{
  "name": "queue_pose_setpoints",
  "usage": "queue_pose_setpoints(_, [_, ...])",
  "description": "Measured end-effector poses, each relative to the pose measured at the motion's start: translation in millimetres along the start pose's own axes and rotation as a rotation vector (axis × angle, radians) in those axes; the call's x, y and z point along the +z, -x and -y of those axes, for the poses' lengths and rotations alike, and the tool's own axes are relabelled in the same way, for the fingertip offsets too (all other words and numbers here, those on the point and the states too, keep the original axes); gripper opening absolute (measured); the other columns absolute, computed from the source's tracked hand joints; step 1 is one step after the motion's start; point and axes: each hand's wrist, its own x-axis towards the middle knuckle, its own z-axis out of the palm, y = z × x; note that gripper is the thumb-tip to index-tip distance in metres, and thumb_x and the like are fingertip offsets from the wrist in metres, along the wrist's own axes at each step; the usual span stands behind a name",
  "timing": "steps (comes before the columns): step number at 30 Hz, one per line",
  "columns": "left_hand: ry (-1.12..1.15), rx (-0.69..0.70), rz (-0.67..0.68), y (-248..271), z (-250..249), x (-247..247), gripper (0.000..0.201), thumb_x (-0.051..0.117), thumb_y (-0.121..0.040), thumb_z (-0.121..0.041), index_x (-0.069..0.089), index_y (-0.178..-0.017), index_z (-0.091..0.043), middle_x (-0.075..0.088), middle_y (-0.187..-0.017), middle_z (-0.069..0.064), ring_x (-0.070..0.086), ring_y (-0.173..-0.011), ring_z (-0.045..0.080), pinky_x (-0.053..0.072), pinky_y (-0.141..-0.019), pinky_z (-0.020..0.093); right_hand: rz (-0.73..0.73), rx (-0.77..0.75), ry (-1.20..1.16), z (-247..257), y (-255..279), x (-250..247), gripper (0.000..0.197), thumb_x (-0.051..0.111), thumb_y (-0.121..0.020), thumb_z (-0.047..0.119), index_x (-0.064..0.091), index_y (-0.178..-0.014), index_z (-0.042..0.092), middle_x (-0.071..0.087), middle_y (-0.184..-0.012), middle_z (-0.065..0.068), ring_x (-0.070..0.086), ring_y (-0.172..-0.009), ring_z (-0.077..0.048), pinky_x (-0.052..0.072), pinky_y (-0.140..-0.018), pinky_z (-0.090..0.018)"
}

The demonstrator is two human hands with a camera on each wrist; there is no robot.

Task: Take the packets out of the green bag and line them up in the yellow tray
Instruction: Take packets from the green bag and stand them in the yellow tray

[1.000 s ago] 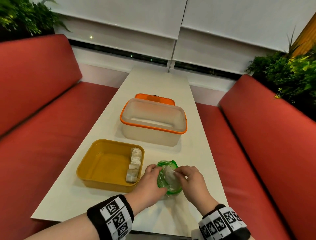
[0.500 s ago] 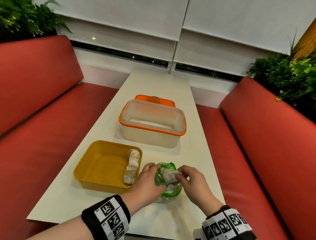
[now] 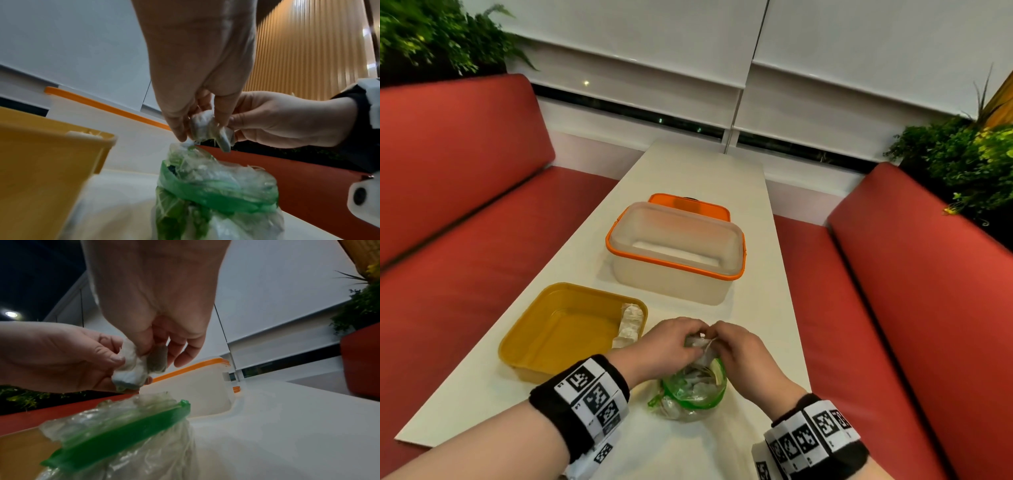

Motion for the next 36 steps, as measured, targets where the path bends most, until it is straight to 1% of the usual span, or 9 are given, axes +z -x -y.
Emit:
queue_pose_setpoints(3, [0.004, -0.029, -0.018, -6, 3, 2, 0.021, 0.063, -0.087, -0.023, 0.067, -0.106, -0.017, 0.060, -0.098, -0.002, 0.056, -0.094, 0.014, 0.044, -0.079, 0.024, -0.060, 0.129, -0.138, -6, -1, -3, 0.013, 0.054, -0.089, 0.010, 0.061, -0.094, 0.021, 0.062, -0.078, 0.013, 0.057, -0.075, 0.000, 0.045, -0.068, -0.016])
queue_pose_setpoints(7, [0.180, -0.088, -0.042, -8, 9, 7, 0.009, 0.064, -0.087, -0.023, 0.069, -0.086, -0.016, 0.065, -0.080, 0.000, 0.059, -0.075, 0.012, 0.048, -0.071, 0.030, -0.070, 0.290, -0.367, -14, -1, -2, 0.022, 0.060, -0.089, 0.007, 0.062, -0.090, 0.029, 0.063, -0.077, 0.010, 0.061, -0.073, -0.005, 0.053, -0.070, -0.026])
queue_pose_setpoints(9, [0.340, -0.147, -0.021, -7, 11, 10, 0.009, 0.062, -0.089, -0.019, 0.066, -0.082, -0.014, 0.065, -0.075, 0.002, 0.060, -0.068, 0.011, 0.051, -0.066, 0.030, -0.050, 0.359, -0.498, -13, -2, -2, 0.019, 0.059, -0.089, 0.001, 0.064, -0.092, 0.019, 0.061, -0.072, 0.005, 0.060, -0.062, 0.000, 0.050, -0.059, -0.018])
queue_pose_setpoints(14, [0.717, -0.264, 0.030, -1, 10, 6, 0.011, 0.052, -0.095, -0.008, 0.058, -0.086, -0.007, 0.062, -0.075, 0.012, 0.064, -0.058, 0.016, 0.058, -0.058, 0.027, -0.050, 0.423, -0.611, -14, -6, -1, 0.015, 0.059, -0.088, -0.001, 0.067, -0.094, 0.010, 0.062, -0.069, 0.000, 0.060, -0.057, -0.002, 0.048, -0.055, -0.018])
queue_pose_setpoints(20, [1.005, -0.425, -0.045, 0, 14, -7, 0.005, 0.046, -0.098, -0.008, 0.050, -0.096, -0.011, 0.061, -0.097, 0.017, 0.068, -0.073, 0.026, 0.060, -0.060, 0.032, -0.162, 0.466, -0.671, -6, -7, -9, 0.009, 0.060, -0.089, 0.002, 0.065, -0.082, 0.003, 0.058, -0.062, -0.004, 0.051, -0.057, -0.015, 0.046, -0.053, -0.023])
queue_pose_setpoints(25, [1.081, -0.404, 0.005, 3, 13, -16, 0.013, 0.041, -0.099, -0.008, 0.051, -0.107, -0.009, 0.064, -0.098, 0.016, 0.067, -0.079, 0.028, 0.060, -0.068, 0.039, -0.147, 0.430, -0.720, 19, -10, -16, 0.007, 0.060, -0.091, 0.006, 0.063, -0.084, 0.004, 0.056, -0.062, -0.006, 0.049, -0.052, -0.013, 0.045, -0.052, -0.025])
queue_pose_setpoints(28, [1.257, -0.341, 0.125, 7, 12, -18, 0.027, 0.045, -0.098, -0.021, 0.054, -0.116, -0.003, 0.066, -0.111, 0.022, 0.068, -0.090, 0.030, 0.059, -0.073, 0.040, -0.208, 0.432, -0.705, 31, -14, -7, 0.008, 0.060, -0.091, 0.007, 0.062, -0.084, 0.009, 0.055, -0.065, -0.010, 0.049, -0.056, -0.017, 0.044, -0.054, -0.031])
queue_pose_setpoints(31, [1.347, -0.295, 0.180, 13, 12, -20, 0.030, 0.053, -0.092, -0.024, 0.055, -0.112, -0.001, 0.066, -0.101, 0.022, 0.069, -0.082, 0.028, 0.060, -0.067, 0.033, -0.335, 0.463, -0.622, 39, -16, 5, 0.007, 0.061, -0.090, 0.010, 0.062, -0.083, 0.010, 0.057, -0.062, -0.006, 0.050, -0.055, -0.016, 0.042, -0.056, -0.031])
queue_pose_setpoints(36, [1.298, -0.272, 0.114, 20, 19, -18, 0.019, 0.056, -0.088, 0.003, 0.057, -0.107, -0.002, 0.068, -0.080, 0.013, 0.069, -0.066, 0.020, 0.057, -0.052, 0.025, -0.453, 0.492, -0.502, 53, -16, 22, 0.009, 0.061, -0.091, 0.020, 0.060, -0.083, 0.014, 0.065, -0.065, -0.014, 0.056, -0.053, -0.019, 0.046, -0.052, -0.032])
